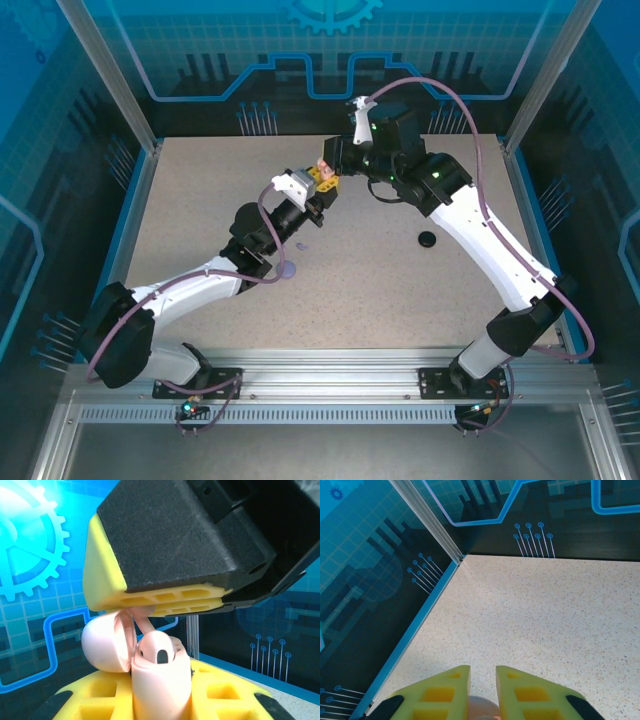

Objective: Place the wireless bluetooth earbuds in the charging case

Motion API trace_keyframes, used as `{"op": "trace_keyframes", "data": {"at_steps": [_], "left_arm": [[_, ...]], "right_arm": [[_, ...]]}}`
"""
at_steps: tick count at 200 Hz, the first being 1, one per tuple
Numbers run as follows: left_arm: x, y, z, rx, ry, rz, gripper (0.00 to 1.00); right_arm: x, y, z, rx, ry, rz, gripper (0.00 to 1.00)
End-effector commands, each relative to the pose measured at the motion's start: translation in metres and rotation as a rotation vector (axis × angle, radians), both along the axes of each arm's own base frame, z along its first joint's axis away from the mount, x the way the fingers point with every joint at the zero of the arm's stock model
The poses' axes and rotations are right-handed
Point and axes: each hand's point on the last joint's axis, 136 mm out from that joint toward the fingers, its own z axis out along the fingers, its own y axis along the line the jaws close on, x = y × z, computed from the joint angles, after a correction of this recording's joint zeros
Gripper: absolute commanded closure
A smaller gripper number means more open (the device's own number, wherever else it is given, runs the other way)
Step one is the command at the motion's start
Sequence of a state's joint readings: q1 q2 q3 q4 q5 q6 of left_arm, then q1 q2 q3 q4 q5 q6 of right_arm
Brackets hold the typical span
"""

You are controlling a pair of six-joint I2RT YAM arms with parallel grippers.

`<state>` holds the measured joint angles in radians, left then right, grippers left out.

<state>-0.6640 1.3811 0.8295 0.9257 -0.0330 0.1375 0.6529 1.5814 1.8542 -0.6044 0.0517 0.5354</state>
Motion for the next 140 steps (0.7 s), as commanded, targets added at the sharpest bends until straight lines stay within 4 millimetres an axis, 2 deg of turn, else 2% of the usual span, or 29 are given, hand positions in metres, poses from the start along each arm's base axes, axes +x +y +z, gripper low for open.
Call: {"op": "trace_keyframes", "data": {"at_steps": [1,88,140], "left_arm": [[-0.008,-0.003,0.026,-0.044,-0.070,-0.022,1.00],[-0.006,-0.004,0.026,-0.042,-0.066,-0.022,1.00],[-0.006,-0.004,0.026,-0.045,-0.066,-0.024,1.00]], "right_arm": [[-0.003,-0.008,0.010,0.018,-0.020,-0.012,0.85],[-0.004,-0.028,0.023,0.068,-0.040,-0.059,0.86],[-0.015,-0.024,0.031,0.143,-0.081,-0.012,0.87]]}}
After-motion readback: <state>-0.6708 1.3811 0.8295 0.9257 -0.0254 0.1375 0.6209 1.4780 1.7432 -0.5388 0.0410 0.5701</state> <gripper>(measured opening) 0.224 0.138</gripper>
